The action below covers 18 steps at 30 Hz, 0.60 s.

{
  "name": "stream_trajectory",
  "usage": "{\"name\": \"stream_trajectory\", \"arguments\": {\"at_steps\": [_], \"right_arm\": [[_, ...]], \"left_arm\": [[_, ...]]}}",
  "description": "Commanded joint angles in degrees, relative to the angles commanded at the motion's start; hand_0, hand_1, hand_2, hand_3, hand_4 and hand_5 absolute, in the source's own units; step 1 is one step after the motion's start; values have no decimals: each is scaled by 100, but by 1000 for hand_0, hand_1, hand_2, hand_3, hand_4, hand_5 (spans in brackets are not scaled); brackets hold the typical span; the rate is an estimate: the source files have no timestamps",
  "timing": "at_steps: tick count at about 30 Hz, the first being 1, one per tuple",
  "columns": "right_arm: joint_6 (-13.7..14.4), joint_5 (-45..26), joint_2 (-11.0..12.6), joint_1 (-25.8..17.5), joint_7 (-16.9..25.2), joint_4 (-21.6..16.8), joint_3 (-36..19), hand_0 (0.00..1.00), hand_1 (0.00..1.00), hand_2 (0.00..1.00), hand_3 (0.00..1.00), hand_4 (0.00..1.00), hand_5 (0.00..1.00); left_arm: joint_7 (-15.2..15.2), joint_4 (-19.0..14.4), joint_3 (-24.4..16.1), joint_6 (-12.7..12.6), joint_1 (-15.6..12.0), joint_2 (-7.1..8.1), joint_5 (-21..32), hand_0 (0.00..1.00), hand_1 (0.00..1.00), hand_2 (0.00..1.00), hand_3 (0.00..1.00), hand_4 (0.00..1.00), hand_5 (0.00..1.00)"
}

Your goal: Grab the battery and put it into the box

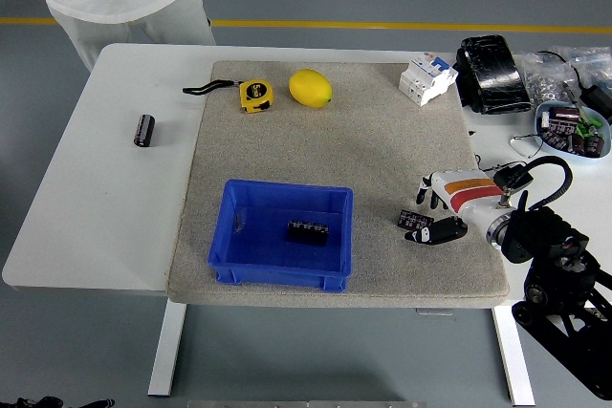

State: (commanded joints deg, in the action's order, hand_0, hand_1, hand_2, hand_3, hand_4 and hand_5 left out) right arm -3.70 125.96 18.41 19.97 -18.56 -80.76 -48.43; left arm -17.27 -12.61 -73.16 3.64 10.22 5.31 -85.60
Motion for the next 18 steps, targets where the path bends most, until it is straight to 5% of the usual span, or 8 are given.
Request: {"name": "stream_trajectory", "arguments": {"at_steps": [18], "right_arm": [[155,-52,-74,170,-17,247,220,302,383,440,493,998,418]], "left_arm": [[32,10,84,5,54,0,72,795,810,836,697,765,669]]}}
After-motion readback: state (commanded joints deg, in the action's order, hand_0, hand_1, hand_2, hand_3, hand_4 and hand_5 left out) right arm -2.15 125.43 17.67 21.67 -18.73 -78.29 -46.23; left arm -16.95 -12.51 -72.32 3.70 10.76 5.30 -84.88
